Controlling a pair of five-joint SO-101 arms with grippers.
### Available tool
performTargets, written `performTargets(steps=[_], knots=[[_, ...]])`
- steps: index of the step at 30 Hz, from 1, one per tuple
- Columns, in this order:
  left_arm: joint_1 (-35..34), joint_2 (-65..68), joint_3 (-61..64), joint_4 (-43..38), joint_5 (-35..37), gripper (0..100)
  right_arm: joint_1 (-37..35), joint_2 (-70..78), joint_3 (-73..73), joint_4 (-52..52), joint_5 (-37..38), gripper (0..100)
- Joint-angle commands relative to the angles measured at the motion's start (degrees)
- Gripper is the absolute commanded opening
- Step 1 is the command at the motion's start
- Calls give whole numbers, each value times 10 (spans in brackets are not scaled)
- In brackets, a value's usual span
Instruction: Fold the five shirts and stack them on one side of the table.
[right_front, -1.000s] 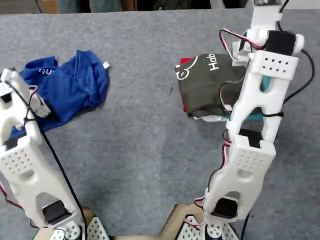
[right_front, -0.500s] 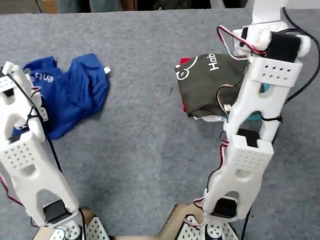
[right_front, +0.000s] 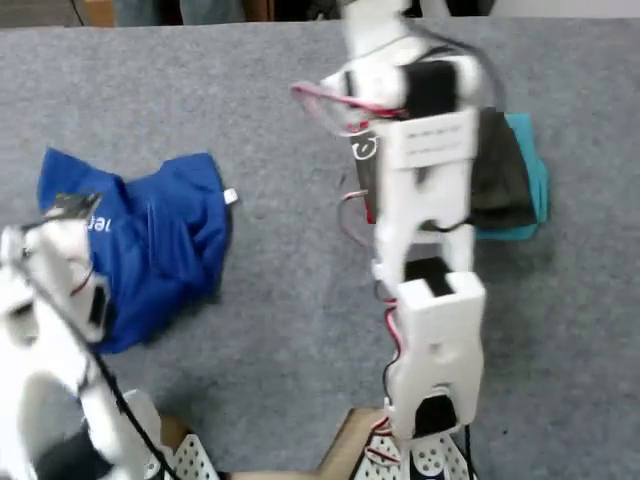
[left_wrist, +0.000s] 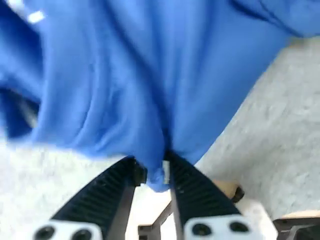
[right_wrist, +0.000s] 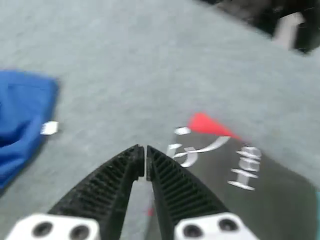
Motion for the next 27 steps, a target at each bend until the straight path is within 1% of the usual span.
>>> performTargets(steps=[1, 3, 5, 6, 8, 10, 12, 14, 15, 18, 20, 23, 26, 27], knots=[[-148, -120, -7, 18, -94, 145, -55, -22, 47, -19, 2, 16], [-237, -151, -26, 1, -155, 173, -80, -15, 65, -38, 2, 16], [-307, -165, -36, -31, -202, 204, -113, 0, 79, -48, 2, 24], [-335, -166, -41, -47, -216, 219, -134, 10, 86, -49, 2, 47], [-378, -166, -39, -82, -222, 241, -178, 44, 103, -52, -18, 132], [-403, -166, -29, -98, -212, 254, -216, 88, 106, -61, -58, 234], [-407, -166, -13, -102, -192, 254, -248, 137, 99, -85, -80, 316], [-407, -166, 2, -98, -168, 254, -273, 182, 82, -113, -91, 366], [-406, -166, 9, -98, -155, 254, -283, 205, 73, -126, -99, 373], [-406, -166, 22, -101, -117, 254, -299, 274, 37, -154, -110, 351], [-394, -166, 23, -99, -98, 255, -299, 316, 13, -162, -113, 312], [-358, -165, 25, -97, -60, 255, -284, 367, -37, -151, -113, 193], [-298, -149, 33, -97, -1, 255, -257, 392, -102, -117, -111, 11], [-276, -137, 33, -97, 18, 255, -246, 396, -124, -100, -109, 18]])
